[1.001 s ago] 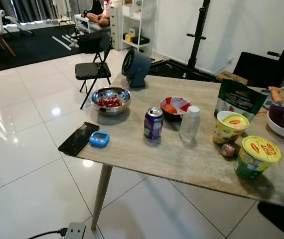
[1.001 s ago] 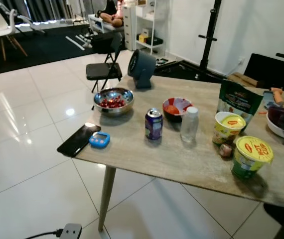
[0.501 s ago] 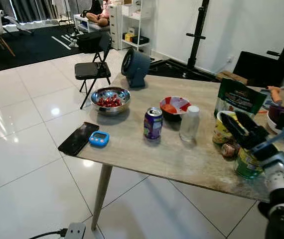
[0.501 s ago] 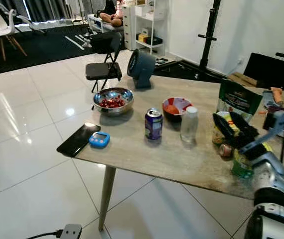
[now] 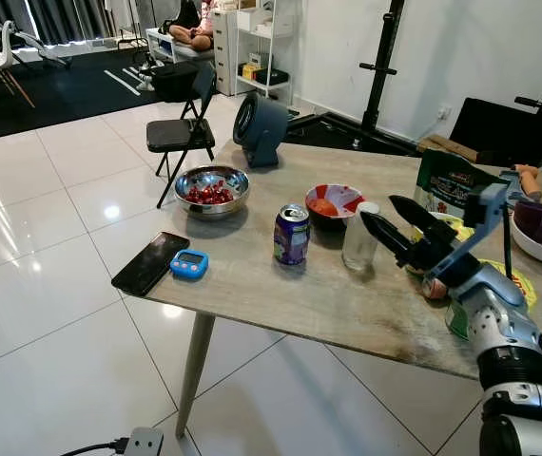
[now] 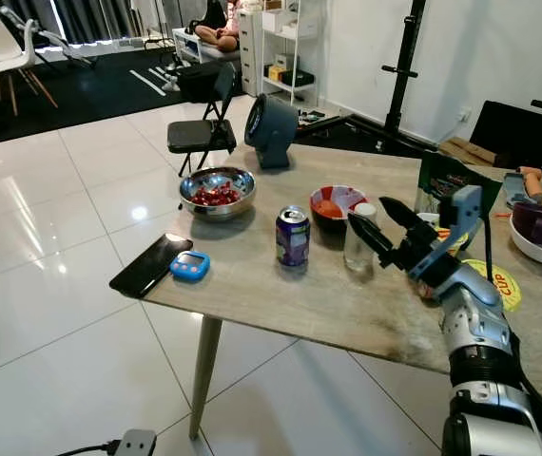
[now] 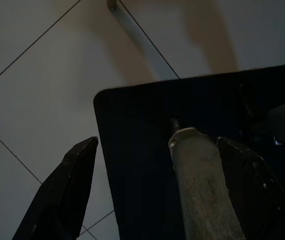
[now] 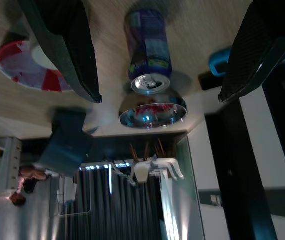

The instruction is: Restocking fridge

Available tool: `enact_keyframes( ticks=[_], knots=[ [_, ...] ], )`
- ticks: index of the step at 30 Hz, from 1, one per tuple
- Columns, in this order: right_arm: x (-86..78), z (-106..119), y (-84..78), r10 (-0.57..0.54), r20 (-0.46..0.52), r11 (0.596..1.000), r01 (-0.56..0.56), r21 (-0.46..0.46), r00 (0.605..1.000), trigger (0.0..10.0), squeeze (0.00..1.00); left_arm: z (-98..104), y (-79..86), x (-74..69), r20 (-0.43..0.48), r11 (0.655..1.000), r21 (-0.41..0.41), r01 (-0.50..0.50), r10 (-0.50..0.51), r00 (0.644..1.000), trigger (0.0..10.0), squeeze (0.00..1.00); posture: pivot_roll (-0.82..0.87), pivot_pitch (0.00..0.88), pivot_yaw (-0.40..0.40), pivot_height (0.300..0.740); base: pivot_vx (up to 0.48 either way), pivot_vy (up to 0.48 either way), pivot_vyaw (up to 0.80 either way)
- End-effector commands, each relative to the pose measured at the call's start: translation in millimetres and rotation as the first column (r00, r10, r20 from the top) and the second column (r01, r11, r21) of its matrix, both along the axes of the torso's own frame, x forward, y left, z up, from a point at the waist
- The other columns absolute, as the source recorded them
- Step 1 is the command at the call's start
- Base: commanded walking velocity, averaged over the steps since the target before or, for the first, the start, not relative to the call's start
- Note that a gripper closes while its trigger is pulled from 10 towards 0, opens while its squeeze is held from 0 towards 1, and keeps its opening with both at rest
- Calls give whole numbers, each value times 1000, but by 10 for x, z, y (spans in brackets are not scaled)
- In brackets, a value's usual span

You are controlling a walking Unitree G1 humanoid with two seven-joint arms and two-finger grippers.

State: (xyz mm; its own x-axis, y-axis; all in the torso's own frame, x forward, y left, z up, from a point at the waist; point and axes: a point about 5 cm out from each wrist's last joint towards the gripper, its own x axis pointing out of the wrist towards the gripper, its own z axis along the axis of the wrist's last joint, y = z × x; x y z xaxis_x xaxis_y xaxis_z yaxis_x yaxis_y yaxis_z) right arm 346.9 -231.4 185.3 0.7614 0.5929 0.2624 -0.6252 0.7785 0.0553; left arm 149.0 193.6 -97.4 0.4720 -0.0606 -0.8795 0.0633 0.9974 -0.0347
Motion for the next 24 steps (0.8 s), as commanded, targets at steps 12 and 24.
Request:
enact_keyframes(
  ticks=[12,24],
  knots=[
    [30,26,-4,-62,-10,997,62,-48,998,10000,0,-18,30,-59,-19,1000,11,16,-16,1000,10000,0,-26,0,13,740,206,0,0],
    [38,89,16,-65,11,997,65,-48,998,10000,0,-15,22,-52,-12,1000,6,10,-10,1000,10000,0,-25,0,11,740,188,0,0]
  ],
)
